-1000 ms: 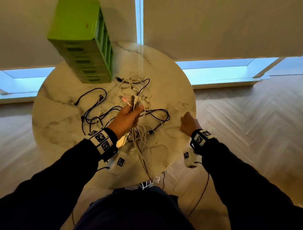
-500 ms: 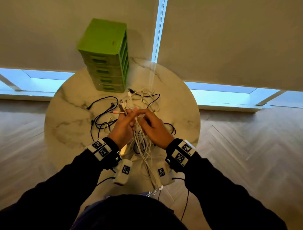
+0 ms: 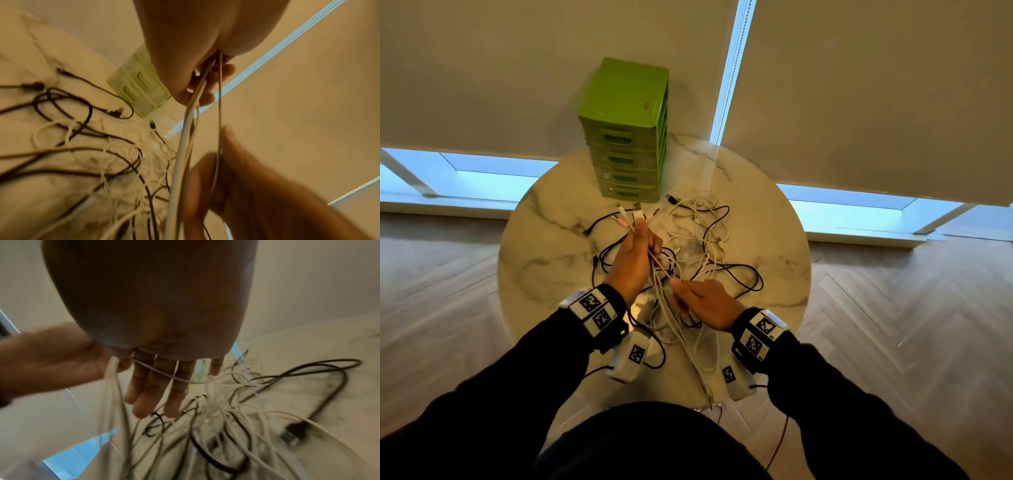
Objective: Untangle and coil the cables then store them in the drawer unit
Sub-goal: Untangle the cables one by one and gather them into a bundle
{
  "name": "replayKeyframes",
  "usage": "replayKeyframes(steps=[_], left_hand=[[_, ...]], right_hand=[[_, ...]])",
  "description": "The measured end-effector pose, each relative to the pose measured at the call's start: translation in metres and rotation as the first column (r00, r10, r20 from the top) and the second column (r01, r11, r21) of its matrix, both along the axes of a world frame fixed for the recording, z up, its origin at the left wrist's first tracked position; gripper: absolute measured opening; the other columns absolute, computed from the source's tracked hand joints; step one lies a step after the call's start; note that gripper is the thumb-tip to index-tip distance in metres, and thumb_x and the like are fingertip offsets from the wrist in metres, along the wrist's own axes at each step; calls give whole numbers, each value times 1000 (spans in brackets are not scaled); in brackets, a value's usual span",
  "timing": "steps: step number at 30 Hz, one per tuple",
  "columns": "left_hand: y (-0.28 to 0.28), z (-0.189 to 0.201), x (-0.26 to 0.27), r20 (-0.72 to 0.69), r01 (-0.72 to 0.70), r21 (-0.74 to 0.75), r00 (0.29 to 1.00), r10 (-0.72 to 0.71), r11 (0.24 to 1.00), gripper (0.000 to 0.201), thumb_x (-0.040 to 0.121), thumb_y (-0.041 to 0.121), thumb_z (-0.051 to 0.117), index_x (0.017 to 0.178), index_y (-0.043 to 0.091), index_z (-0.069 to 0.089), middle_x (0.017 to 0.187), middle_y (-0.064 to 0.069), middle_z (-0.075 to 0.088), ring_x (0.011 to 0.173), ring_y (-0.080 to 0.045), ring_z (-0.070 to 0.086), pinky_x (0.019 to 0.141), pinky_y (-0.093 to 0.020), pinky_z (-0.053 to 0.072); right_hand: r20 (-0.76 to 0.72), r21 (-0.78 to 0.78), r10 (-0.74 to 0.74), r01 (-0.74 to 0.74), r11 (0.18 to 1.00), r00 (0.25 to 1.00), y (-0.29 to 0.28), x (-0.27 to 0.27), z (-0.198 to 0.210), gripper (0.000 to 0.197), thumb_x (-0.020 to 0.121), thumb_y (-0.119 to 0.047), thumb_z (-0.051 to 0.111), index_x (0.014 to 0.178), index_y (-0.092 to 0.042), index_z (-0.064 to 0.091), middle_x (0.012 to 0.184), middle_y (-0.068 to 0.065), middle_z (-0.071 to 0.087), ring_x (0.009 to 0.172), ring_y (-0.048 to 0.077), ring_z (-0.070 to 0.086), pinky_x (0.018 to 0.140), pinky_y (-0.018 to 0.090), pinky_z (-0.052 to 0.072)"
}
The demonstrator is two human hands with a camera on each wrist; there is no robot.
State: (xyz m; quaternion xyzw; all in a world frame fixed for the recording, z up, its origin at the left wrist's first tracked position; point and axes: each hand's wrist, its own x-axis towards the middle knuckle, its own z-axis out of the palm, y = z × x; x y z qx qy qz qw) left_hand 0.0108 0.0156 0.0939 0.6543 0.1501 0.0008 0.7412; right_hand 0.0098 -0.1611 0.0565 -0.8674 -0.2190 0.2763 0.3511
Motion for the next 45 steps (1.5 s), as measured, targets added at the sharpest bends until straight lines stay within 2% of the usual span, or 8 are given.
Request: replayKeyframes(steps=[2, 4, 8, 12, 20, 27, 35, 45], left_hand=[[11, 12, 2, 41, -2, -22, 999, 3, 1000, 54, 96, 65, 27, 71, 19, 40, 60, 7, 44, 60, -12, 57, 78, -46, 56], [24, 25, 4, 62, -29, -102, 997, 36, 994, 51, 102, 57, 25, 72, 17, 37, 59, 5, 35, 56, -13, 51, 64, -40, 57], [64, 49, 13, 85, -99, -147, 990, 112, 984, 49, 105, 55, 21, 71, 22, 34, 58, 8, 27, 48, -9, 24, 46, -24, 22], [104, 66, 23, 107, -167, -87, 979, 176, 982, 48, 105, 55, 25, 69, 25, 32, 57, 8, 24, 49, -9, 19, 49, -27, 15], [69, 27, 11, -64, 91, 3, 994, -90, 996, 36, 108, 44, 34, 87, 18, 49, 62, 10, 40, 49, -4, 34, 48, -22, 29], [42, 15, 20, -245, 108, -86, 961, -126, 990, 48, 107, 50, 33, 77, 16, 50, 68, -3, 41, 59, -14, 36, 56, -30, 30], [32, 31, 21, -59, 61, -114, 996, -68, 992, 39, 109, 39, 34, 76, 20, 43, 65, 5, 46, 61, -10, 41, 57, -26, 30], [59, 53, 19, 28, 172, 40, 984, -173, 984, 40, 107, 48, 32, 79, 22, 41, 66, 9, 39, 63, -8, 44, 59, -25, 32]], right_hand=[[-68, 1, -32, 32, 999, 997, -4, 1, -12, 63, 100, -66, 21, 77, -28, 66, 73, -2, 72, 76, 8, 68, 101, 41, 45], [-18, -100, -10, 8, 995, 1000, -6, 5, -21, 60, 101, -64, 18, 83, -29, 63, 81, -3, 72, 86, 11, 65, 107, 47, 35], [31, -357, 91, -74, 931, 995, -7, 20, -20, 43, 106, -53, 17, 72, -44, 43, 74, -16, 55, 89, 10, 51, 107, 52, 20], [93, -406, 61, -18, 914, 994, -9, 41, -26, 49, 106, -53, 18, 69, -36, 45, 72, -9, 60, 84, 16, 60, 106, 54, 28], [290, 92, -347, 335, 938, 892, 57, 53, 35, 42, 106, -51, 29, 69, -37, 43, 71, -5, 55, 74, 24, 60, 80, 43, 48], [537, 53, -99, 83, 995, 838, 84, 21, 51, 43, 107, -37, 27, 101, -17, 65, 69, -7, 57, 58, 19, 51, 78, 39, 37], [193, 22, -46, 42, 999, 980, 51, 19, 6, 32, 105, -50, 29, 83, -32, 44, 70, -5, 57, 69, 12, 54, 90, 45, 37], [190, -176, 3, 32, 984, 982, -10, 49, -26, 38, 88, -74, 24, 72, -42, 38, 67, -10, 48, 66, 2, 47, 87, 49, 40]])
